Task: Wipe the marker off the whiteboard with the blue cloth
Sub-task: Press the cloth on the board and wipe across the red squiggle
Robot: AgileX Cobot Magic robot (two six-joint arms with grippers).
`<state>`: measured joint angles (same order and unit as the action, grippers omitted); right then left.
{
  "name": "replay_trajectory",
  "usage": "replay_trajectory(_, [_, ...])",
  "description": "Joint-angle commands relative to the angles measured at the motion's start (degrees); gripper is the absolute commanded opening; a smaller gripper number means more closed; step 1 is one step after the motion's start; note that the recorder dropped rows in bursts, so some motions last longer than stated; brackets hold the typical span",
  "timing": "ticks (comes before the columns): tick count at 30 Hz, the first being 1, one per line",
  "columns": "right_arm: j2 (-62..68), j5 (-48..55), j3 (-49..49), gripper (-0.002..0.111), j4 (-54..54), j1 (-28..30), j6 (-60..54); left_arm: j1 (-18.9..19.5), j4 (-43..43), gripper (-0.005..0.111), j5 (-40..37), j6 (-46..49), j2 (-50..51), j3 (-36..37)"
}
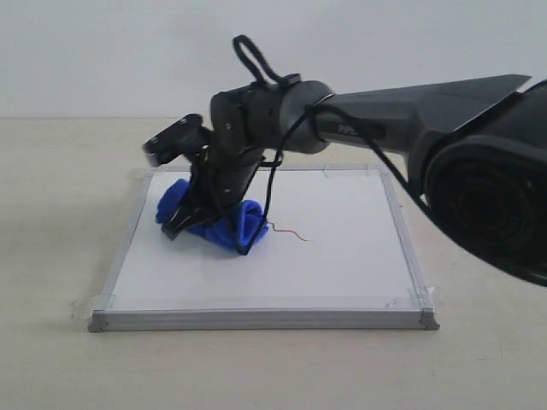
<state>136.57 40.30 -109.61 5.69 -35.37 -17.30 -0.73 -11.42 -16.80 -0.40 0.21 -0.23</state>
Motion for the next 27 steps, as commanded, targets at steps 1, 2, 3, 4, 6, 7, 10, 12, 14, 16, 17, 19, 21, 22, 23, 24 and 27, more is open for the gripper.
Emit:
replay_trajectory(1, [1.22, 3.29, 0.29, 0.000, -8.92, 1.01, 8.52, 0.15, 0.23, 0.004, 0.02, -0.03, -0.21, 0.23])
replay_trajectory(2, [1.22, 4.56, 0.29, 0.000, -15.75, 3.13, 16.24, 0.15, 0.23, 0.004, 0.02, -0.03, -0.21, 0.23])
replay_trajectory(3, [1.22, 6.06, 0.29, 0.000, -18.05, 4.83, 19.15, 0.15, 0.23, 0.004, 0.02, -0.03, -0.21, 0.23])
replay_trajectory(4, [1.22, 7.90, 0.29, 0.000, -19.17, 7.07, 21.65, 0.15, 0.23, 0.004, 0.02, -0.03, -0.21, 0.23])
replay_trajectory(6, [1.22, 9.71, 0.29, 0.000, -16.44, 9.89, 22.20, 0.15, 0.23, 0.004, 0.02, -0.03, -0.21, 0.23])
replay_trajectory(7, [1.22, 10.09, 0.29, 0.000, -12.86, 10.14, 20.96, 0.15, 0.23, 0.004, 0.02, -0.03, -0.21, 0.23])
replay_trajectory(10, [1.22, 10.00, 0.29, 0.000, 2.37, 7.43, 5.23, 0.15, 0.23, 0.004, 0.02, -0.03, -0.21, 0.23])
replay_trajectory(12, [1.22, 12.27, 0.29, 0.000, 7.24, 4.06, -4.38, 0.15, 0.23, 0.004, 0.02, -0.03, -0.21, 0.23])
replay_trajectory(14, [1.22, 13.93, 0.29, 0.000, 4.33, 1.98, -4.54, 0.15, 0.23, 0.004, 0.02, -0.03, -0.21, 0.23])
replay_trajectory(16, [1.22, 14.92, 0.29, 0.000, -2.17, 1.71, -0.93, 0.15, 0.23, 0.004, 0.02, -0.03, -0.21, 0.23])
replay_trajectory(17, [1.22, 15.65, 0.29, 0.000, -6.07, 1.97, 2.12, 0.15, 0.23, 0.004, 0.02, -0.03, -0.21, 0.23])
replay_trajectory(19, [1.22, 19.15, 0.29, 0.000, -16.24, 3.18, 9.73, 0.15, 0.23, 0.004, 0.02, -0.03, -0.21, 0.23])
replay_trajectory(21, [1.22, 23.65, 0.29, 0.000, -22.61, 4.88, 14.10, 0.15, 0.23, 0.004, 0.02, -0.03, -0.21, 0.23])
replay_trajectory(22, [1.22, 25.58, 0.29, 0.000, -24.51, 6.01, 15.83, 0.15, 0.23, 0.004, 0.02, -0.03, -0.21, 0.23])
replay_trajectory(23, [1.22, 26.79, 0.29, 0.000, -24.98, 7.04, 16.75, 0.15, 0.23, 0.004, 0.02, -0.03, -0.21, 0.23])
replay_trajectory(24, [1.22, 28.02, 0.29, 0.000, -24.70, 8.30, 17.30, 0.15, 0.23, 0.004, 0.02, -0.03, -0.21, 0.23])
replay_trajectory(27, [1.22, 29.55, 0.29, 0.000, -21.25, 10.69, 17.30, 0.15, 0.23, 0.004, 0.02, -0.03, -0.21, 0.23])
